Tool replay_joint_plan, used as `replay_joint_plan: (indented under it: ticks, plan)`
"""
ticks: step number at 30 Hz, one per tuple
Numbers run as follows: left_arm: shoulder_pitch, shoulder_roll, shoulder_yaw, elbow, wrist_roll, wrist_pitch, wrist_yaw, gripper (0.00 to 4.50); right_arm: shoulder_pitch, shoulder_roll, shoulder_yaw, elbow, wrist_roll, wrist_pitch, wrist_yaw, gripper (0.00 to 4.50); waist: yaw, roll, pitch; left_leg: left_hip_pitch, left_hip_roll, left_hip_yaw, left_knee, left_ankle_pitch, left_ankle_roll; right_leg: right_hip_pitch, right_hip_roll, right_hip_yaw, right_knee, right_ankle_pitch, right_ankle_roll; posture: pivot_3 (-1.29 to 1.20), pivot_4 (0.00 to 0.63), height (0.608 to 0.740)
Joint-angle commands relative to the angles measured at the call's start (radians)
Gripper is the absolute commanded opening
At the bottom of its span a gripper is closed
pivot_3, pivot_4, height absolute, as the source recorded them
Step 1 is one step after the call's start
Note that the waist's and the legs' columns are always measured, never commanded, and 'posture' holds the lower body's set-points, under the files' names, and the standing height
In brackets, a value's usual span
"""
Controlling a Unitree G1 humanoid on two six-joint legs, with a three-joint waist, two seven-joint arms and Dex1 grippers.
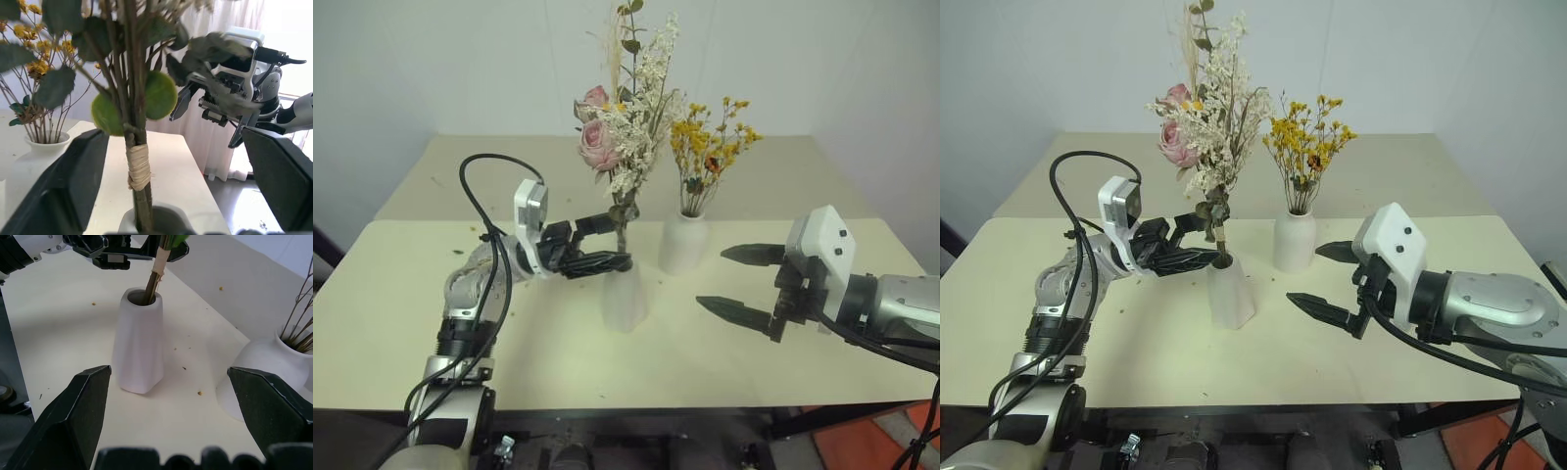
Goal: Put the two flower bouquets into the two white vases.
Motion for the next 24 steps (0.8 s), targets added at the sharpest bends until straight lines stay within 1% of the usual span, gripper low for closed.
replay_joint_plan:
  ticks: [1, 9, 14, 16, 21, 24]
  plan:
    - [-0.003, 0.04, -0.014, -0.049, 0.012, -0.013, -0.04, 4.48, -0.007, -0.014, -0.028, -0.018, -0.016, -0.039, 0.006, 4.5, 0.001, 0.0, 0.0, 0.0, 0.0, 0.0, 0.0, 0.0, 0.0, 0.0, 0.0, 0.0, 0.0, 0.0, 0.0, 0.0, 0.15, 0.74]
    - [0.014, 0.098, 0.008, -0.062, 0.023, -0.012, -0.019, 4.48, -0.011, -0.014, -0.012, -0.007, -0.042, -0.053, 0.017, 4.5, 0.001, 0.0, 0.0, 0.0, 0.0, 0.0, 0.0, 0.0, 0.0, 0.0, 0.0, 0.0, 0.0, 0.0, 0.0, 0.0, 0.15, 0.74]
    - [0.096, 0.201, 0.06, -0.126, 0.012, 0.011, -0.003, 4.48, -0.002, -0.025, -0.042, 0.0, -0.045, -0.049, 0.041, 4.5, -0.004, 0.0, 0.0, 0.0, 0.001, 0.0, 0.0, 0.0, 0.0, -0.001, 0.0, 0.0, 0.0, 0.0, 0.0, 0.0, 0.15, 0.74]
    - [0.139, 0.246, 0.08, -0.156, 0.019, 0.008, 0.01, 4.48, 0.015, -0.036, -0.071, 0.004, -0.043, -0.05, 0.061, 4.5, -0.002, 0.0, 0.0, 0.0, 0.001, 0.0, 0.0, 0.0, 0.0, -0.001, 0.0, 0.0, 0.0, 0.0, 0.0, 0.0, 0.15, 0.74]
    - [0.238, 0.334, 0.169, -0.228, -0.009, 0.021, 0.058, 4.48, 0.108, -0.069, -0.205, 0.019, -0.037, -0.064, 0.154, 4.5, 0.008, 0.0, 0.0, 0.0, 0.001, 0.0, 0.0, 0.0, 0.0, 0.0, 0.0, 0.0, 0.0, -0.001, 0.0, 0.0, 0.15, 0.74]
    - [0.275, 0.377, 0.222, -0.253, -0.019, 0.02, 0.076, 4.48, 0.178, -0.086, -0.316, 0.034, -0.03, -0.065, 0.233, 4.5, 0.013, 0.0, 0.0, 0.0, 0.001, 0.0, 0.0, 0.0, 0.0, 0.0, 0.0, 0.0, -0.001, -0.001, 0.0, 0.0, 0.15, 0.74]
